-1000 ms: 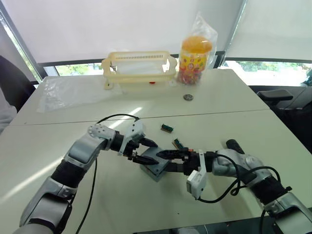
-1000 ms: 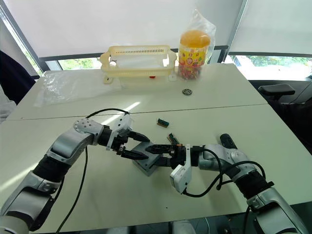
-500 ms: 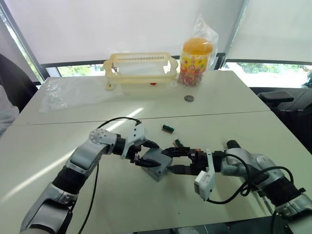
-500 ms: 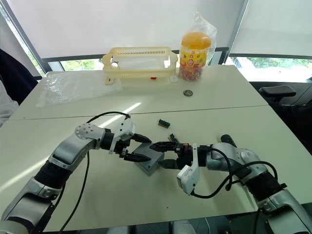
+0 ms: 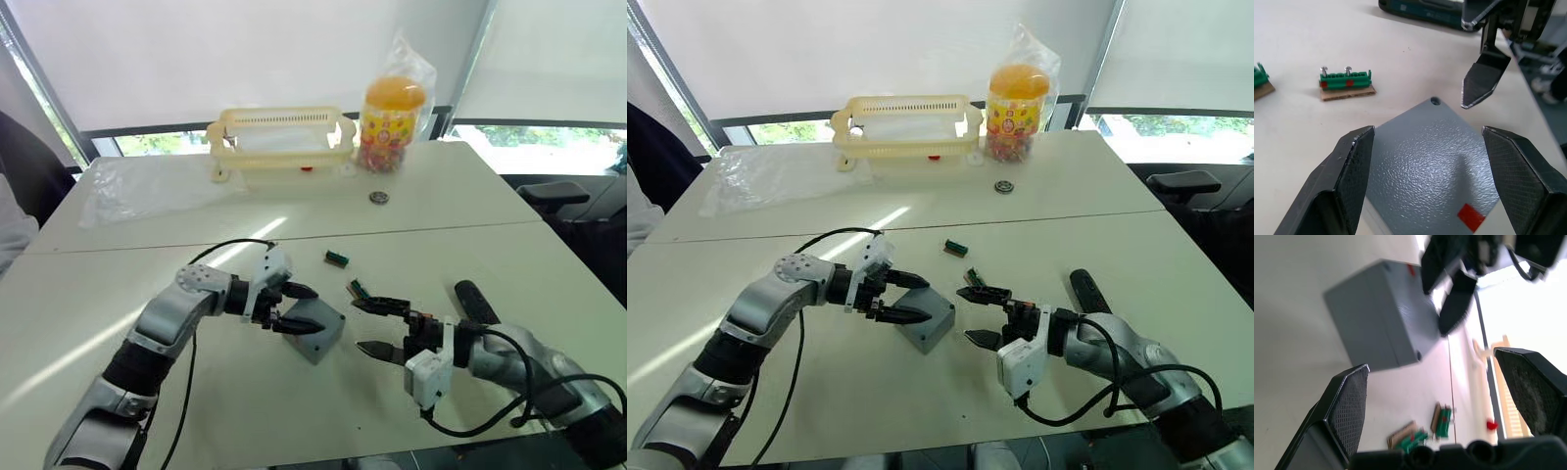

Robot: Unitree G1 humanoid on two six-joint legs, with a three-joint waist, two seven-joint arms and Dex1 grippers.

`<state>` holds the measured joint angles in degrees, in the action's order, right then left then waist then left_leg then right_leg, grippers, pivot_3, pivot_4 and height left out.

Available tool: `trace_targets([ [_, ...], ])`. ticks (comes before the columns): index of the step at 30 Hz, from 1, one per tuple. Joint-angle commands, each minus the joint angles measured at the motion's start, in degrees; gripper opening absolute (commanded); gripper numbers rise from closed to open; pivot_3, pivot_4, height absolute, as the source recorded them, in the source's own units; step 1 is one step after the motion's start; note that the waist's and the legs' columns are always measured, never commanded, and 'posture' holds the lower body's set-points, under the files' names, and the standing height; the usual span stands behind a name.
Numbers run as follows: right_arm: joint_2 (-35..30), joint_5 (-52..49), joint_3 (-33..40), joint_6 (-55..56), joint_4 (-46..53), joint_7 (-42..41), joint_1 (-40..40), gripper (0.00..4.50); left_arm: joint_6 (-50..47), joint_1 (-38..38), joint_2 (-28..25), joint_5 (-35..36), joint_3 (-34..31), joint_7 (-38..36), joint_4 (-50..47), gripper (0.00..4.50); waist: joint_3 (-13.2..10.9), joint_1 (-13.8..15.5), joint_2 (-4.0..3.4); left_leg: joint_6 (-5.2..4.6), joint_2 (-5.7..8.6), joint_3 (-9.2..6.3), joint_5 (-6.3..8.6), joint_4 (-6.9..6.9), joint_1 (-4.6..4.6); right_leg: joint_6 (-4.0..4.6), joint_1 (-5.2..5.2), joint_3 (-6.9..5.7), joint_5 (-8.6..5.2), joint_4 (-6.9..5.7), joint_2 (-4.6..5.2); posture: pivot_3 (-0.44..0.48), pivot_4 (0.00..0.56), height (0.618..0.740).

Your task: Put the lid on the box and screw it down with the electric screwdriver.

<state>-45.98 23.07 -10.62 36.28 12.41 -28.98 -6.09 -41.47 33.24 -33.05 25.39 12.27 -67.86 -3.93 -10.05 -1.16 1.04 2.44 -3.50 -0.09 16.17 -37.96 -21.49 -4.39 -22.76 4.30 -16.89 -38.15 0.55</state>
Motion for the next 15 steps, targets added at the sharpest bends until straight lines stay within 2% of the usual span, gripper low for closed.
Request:
trace_targets([
  [1, 1.2, -3.4, 3.2, -7.1, 6.8, -1.2, 2.9, 4.47, -7.3, 5.0, -3.2, 6.9, -7.5, 0.3, -4.4, 3.58, -0.1, 0.0, 0.07, 0.00, 0.00, -0.04, 0.00, 0.00, -0.04, 0.00, -0.03, -0.03, 0.00, -0.02, -0.01, 0.000, 0.150, 0.740],
  [4, 2.3, -5.2, 4.6, -12.2, 10.0, -2.0, 5.9, 4.47, -9.9, 7.4, -5.5, 9.2, -10.6, 0.9, -3.8, 3.58, -0.1, 0.0, 0.06, 0.00, 0.00, -0.05, 0.00, 0.01, -0.03, 0.04, -0.02, -0.05, -0.02, 0.01, 0.00, 0.000, 0.150, 0.740],
  [6, 4.9, -10.3, 6.2, -20.7, 13.7, -2.9, 7.5, 4.47, -9.2, 8.6, -7.0, 7.8, -12.2, 2.6, -0.9, 3.58, -0.1, 0.0, 0.07, 0.00, 0.01, 0.00, 0.00, 0.01, -0.02, 0.05, -0.01, -0.03, -0.06, 0.02, 0.02, 0.000, 0.150, 0.740],
  [11, 14.3, -26.0, 8.0, -50.3, 26.4, -2.4, 7.8, 4.47, -3.1, 4.6, -11.1, 2.4, -14.1, 6.0, 6.1, 3.58, -0.1, -0.1, 0.04, 0.00, -0.02, -0.01, 0.00, 0.07, 0.01, 0.07, -0.06, -0.03, -0.05, -0.01, -0.01, 0.000, 0.150, 0.740],
  [13, 16.2, -35.8, 10.8, -64.6, 31.7, -1.9, 6.9, 4.47, -2.4, 1.5, -12.5, 2.1, -13.7, 5.5, 3.9, 3.58, -0.2, 0.1, 0.04, 0.01, -0.04, -0.02, 0.00, 0.15, -0.01, 0.06, -0.11, -0.05, -0.05, -0.01, -0.01, 0.000, 0.150, 0.740],
  [15, 16.4, -44.0, 15.2, -73.8, 34.3, -2.2, 6.7, 4.47, -2.1, -1.2, -12.3, 2.5, -13.2, 5.6, 1.0, 3.58, -0.2, 0.5, 0.08, 0.02, -0.07, 0.02, 0.00, 0.19, -0.09, 0.06, -0.17, -0.05, -0.05, 0.01, 0.02, 0.000, 0.150, 0.740],
])
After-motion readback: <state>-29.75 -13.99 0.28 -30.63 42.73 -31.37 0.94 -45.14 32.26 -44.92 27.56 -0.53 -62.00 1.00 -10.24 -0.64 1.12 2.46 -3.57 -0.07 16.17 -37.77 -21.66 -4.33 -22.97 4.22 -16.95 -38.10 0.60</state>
